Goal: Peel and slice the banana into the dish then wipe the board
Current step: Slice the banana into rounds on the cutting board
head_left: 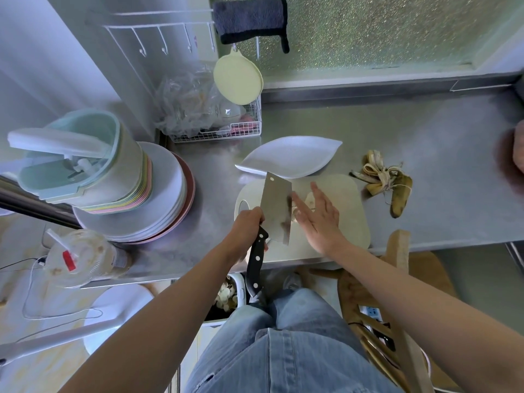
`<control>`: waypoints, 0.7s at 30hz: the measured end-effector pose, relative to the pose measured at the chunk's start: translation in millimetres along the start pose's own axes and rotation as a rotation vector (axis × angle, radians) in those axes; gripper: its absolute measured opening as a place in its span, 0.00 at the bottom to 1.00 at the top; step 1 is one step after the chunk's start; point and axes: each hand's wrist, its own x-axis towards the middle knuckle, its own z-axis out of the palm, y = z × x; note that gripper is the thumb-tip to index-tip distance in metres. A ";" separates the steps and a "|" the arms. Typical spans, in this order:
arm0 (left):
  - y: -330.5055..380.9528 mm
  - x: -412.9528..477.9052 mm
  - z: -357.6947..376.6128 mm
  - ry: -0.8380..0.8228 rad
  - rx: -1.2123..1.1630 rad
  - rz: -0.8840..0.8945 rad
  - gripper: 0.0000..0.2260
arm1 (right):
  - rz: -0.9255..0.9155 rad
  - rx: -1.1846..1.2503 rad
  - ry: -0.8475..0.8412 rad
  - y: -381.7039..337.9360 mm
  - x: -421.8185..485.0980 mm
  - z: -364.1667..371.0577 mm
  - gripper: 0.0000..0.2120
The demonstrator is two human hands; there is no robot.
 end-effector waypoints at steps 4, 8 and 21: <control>9.8 0.2 0.9 -0.074 0.018 0.080 0.09 | -0.036 0.136 0.213 -1.2 -3.4 -20.3 0.23; 22.4 5.6 10.9 -0.074 0.109 0.239 0.11 | 0.080 0.635 0.048 -5.4 -12.1 -44.6 0.21; 9.5 25.5 40.2 0.049 0.517 0.383 0.17 | 0.222 0.821 0.056 1.4 -34.7 -35.2 0.12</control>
